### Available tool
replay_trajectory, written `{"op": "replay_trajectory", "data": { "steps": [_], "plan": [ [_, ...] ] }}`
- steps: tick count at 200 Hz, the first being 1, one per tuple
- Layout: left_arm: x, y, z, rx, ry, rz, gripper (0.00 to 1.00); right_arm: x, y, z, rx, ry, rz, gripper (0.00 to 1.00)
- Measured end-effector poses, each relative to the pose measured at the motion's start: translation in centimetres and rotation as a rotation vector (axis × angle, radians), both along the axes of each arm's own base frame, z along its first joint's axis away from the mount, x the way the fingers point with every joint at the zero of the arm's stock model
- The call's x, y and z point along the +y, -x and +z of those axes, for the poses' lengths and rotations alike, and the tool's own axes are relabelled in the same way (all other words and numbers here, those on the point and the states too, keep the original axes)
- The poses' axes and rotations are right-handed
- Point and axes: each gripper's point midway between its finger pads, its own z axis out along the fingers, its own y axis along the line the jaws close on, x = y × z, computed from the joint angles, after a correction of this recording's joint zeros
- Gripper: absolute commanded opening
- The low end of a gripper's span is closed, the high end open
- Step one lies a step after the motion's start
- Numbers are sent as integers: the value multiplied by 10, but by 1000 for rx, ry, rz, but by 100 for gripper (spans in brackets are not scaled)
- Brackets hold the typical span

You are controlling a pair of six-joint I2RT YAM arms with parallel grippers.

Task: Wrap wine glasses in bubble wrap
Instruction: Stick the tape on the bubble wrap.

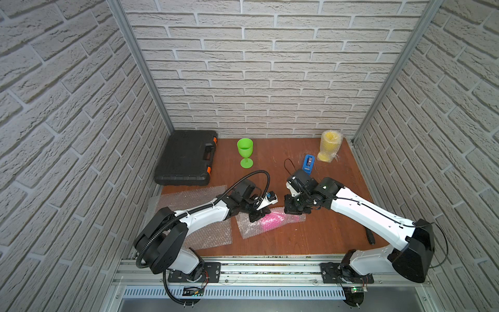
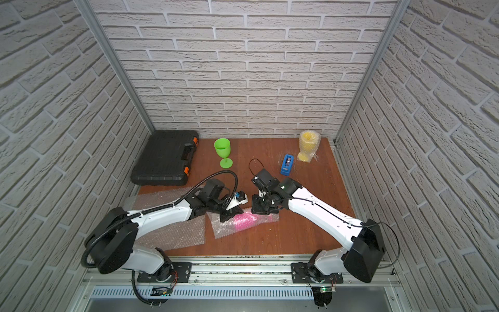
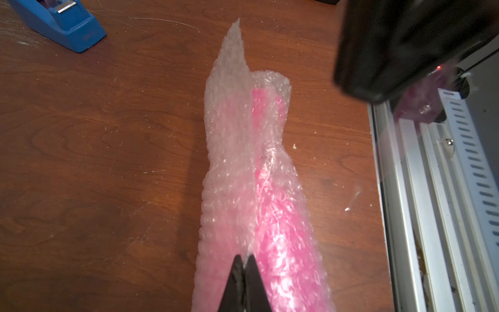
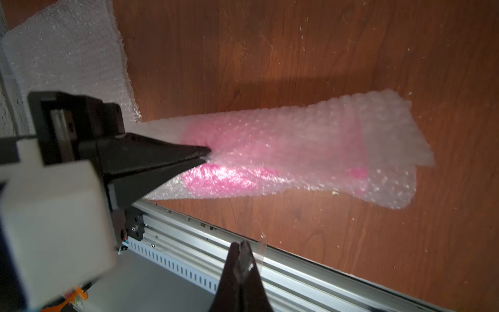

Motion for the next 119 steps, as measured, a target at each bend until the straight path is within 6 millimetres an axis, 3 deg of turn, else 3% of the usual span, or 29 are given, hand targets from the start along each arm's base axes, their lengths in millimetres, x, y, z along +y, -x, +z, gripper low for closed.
{"op": "replay_trajectory", "data": {
  "steps": [43,119],
  "plan": [
    [-1,5,0,-7,7,-8,2,13,-37,-12,-92,1,-88,3],
    [10,-3,-6,-15,-20,74,1,23,-52,-20,-133,-30,-107,3]
  ]
}}
